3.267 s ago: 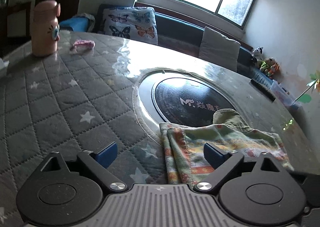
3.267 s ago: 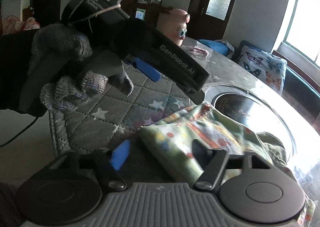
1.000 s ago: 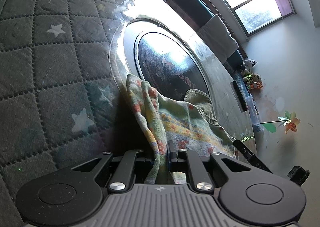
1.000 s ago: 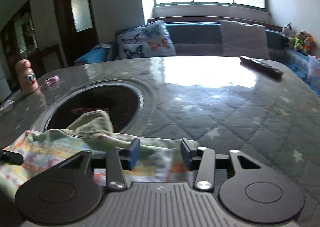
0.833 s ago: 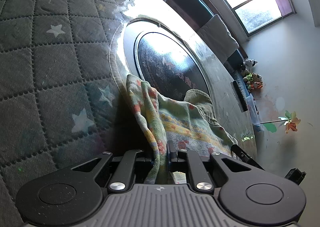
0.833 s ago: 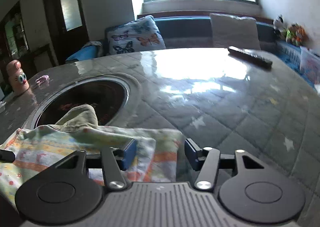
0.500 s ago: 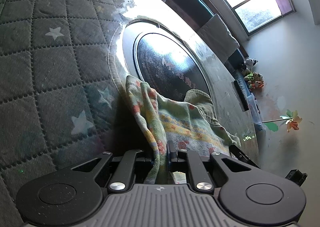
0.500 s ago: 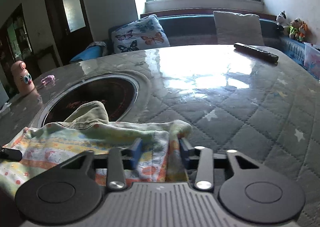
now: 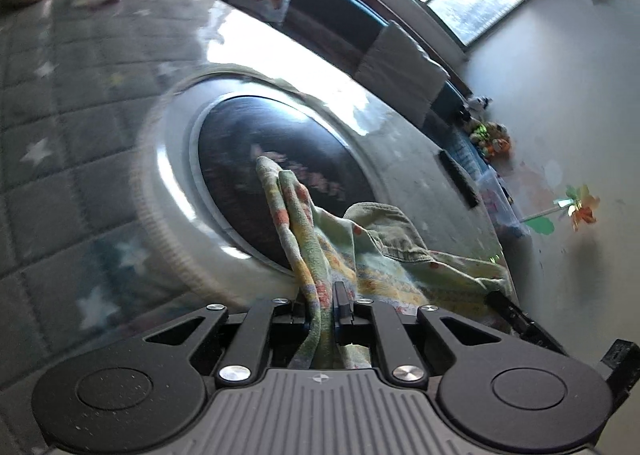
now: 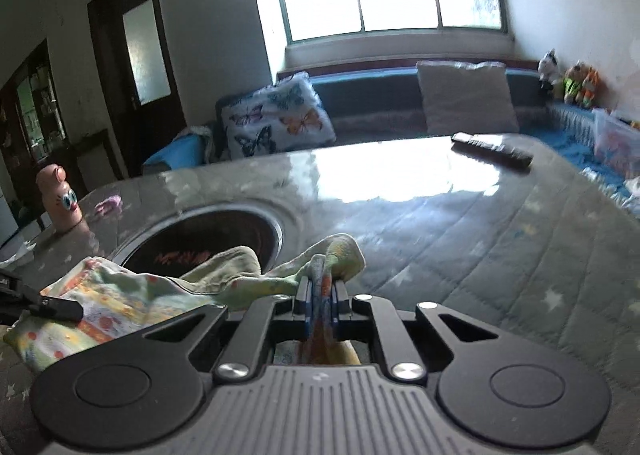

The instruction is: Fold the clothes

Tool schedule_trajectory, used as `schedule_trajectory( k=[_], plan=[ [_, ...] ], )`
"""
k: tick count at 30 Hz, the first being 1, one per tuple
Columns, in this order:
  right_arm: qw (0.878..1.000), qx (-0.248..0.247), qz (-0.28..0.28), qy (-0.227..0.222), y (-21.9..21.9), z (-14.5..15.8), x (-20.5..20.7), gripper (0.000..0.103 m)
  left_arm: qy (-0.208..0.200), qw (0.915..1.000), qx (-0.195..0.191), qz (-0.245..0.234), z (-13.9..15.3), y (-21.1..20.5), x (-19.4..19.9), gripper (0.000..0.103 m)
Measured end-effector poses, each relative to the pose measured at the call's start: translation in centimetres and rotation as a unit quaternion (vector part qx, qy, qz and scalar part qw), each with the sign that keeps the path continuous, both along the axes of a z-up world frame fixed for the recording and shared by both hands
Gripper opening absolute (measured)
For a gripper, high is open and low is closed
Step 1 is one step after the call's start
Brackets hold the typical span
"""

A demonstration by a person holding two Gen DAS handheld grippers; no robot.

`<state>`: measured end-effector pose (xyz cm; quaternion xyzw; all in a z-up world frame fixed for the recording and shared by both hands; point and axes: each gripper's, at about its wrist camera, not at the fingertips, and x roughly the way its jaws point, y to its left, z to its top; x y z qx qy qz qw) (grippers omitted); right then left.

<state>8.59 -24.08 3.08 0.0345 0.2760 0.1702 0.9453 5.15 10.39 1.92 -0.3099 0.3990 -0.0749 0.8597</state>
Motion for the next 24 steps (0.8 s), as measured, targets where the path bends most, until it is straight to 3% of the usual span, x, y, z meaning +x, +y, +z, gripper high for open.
schedule_trajectory(
  k=[11,24],
  plan=[
    [0.997,-0.02,-0.065,-0.036,-5.3,3.6,0.0,0.008,-0.022,0.9972,0.029,-0.066,2.5,-7.1,4.5,0.01],
    [0.992,-0.034,-0.112,-0.042,-10.8,4.0,2.8,0.008,-0.016,0.9915,0.068,-0.11,2.8,-14.7,10.1,0.01]
  ],
)
